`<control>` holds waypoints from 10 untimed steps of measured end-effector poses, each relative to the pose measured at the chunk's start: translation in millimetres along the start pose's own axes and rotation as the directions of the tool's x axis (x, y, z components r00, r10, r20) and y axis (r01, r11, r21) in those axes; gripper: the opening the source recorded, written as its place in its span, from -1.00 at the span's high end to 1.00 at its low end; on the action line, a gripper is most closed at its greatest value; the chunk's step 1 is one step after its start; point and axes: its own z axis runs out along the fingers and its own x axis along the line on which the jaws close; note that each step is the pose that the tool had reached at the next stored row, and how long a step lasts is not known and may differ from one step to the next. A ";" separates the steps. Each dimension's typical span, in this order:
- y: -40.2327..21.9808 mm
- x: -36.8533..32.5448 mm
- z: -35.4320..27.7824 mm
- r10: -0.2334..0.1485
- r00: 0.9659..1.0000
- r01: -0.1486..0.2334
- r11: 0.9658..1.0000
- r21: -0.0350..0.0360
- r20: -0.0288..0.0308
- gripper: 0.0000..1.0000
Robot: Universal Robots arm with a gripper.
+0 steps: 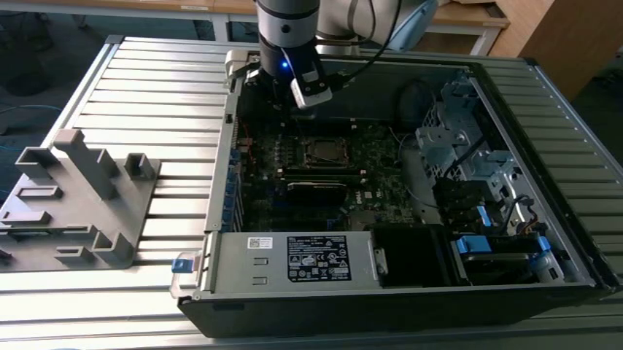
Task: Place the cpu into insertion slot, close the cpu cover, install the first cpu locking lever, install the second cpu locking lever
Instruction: 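Install the first cpu locking lever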
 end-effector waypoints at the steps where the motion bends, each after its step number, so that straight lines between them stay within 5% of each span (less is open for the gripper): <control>1: 0.0 0.1 0.3 0.000 1.000 0.000 1.000 -0.001 0.000 0.80; 10: 3.0 0.2 2.5 0.000 1.000 0.000 1.000 -0.015 -0.001 0.80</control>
